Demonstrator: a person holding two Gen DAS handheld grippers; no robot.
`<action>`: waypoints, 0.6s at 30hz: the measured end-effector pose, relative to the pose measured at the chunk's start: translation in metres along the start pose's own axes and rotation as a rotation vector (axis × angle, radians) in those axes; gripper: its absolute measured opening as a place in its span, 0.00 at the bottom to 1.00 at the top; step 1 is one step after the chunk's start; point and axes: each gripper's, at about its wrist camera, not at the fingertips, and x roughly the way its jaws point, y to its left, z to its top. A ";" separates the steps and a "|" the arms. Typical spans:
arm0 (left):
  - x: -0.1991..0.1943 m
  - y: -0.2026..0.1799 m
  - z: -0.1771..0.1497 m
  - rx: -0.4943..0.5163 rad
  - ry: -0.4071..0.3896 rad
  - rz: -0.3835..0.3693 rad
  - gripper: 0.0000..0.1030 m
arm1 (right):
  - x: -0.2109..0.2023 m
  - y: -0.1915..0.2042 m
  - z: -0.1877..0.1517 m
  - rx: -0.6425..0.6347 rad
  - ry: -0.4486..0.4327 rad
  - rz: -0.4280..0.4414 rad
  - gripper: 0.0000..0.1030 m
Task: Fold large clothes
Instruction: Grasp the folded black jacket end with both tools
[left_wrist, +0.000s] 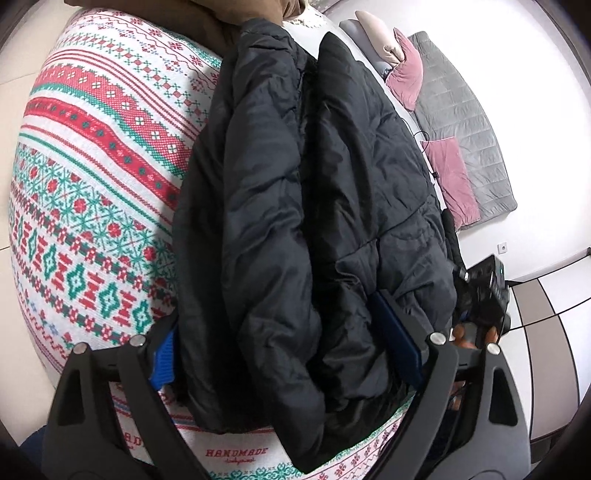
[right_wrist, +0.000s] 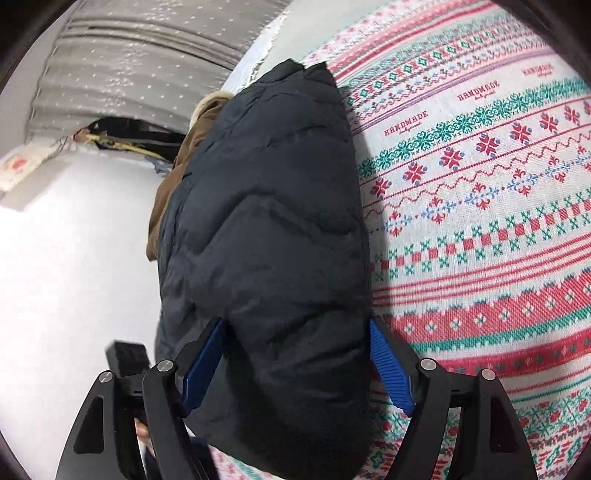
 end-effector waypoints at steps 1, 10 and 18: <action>0.002 -0.001 0.001 0.001 -0.001 0.002 0.88 | -0.001 -0.003 0.007 0.023 -0.012 0.010 0.76; 0.007 -0.021 -0.013 0.027 -0.045 0.076 0.86 | 0.017 -0.009 0.052 0.089 -0.026 0.006 0.76; 0.012 -0.047 -0.026 0.082 -0.080 0.156 0.76 | 0.039 0.010 0.052 0.020 -0.043 -0.023 0.72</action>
